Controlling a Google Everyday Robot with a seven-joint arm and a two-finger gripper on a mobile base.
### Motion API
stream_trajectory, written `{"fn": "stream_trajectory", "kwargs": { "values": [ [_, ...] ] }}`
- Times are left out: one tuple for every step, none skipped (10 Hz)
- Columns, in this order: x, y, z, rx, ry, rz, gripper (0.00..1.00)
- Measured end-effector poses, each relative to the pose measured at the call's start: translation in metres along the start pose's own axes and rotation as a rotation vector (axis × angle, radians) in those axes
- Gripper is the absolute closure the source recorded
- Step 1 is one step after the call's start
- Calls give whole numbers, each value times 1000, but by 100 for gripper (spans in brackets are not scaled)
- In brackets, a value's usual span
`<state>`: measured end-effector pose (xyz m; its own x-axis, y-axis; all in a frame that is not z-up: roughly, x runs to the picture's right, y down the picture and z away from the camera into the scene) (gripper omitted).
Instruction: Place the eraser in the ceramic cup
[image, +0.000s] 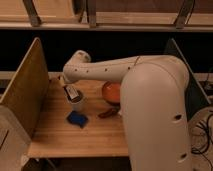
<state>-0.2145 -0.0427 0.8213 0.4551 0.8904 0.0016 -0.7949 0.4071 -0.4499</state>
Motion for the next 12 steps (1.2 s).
{"fn": "stream_trajectory", "kwargs": {
  "values": [
    [0, 0, 0, 0, -2, -1, 96],
    [0, -1, 0, 1, -2, -1, 94],
    [0, -1, 0, 1, -2, -1, 86],
    [0, -1, 0, 1, -2, -1, 76],
    [0, -1, 0, 1, -2, -1, 68],
    [0, -1, 0, 1, -2, -1, 56],
    [0, -1, 0, 0, -2, -1, 46],
    [0, -1, 0, 0, -2, -1, 36],
    [0, -1, 0, 0, -2, -1, 26],
    [0, -1, 0, 0, -2, -1, 21],
    [0, -1, 0, 0, -2, -1, 20],
    [0, 0, 0, 0, -2, -1, 20]
  ]
}}
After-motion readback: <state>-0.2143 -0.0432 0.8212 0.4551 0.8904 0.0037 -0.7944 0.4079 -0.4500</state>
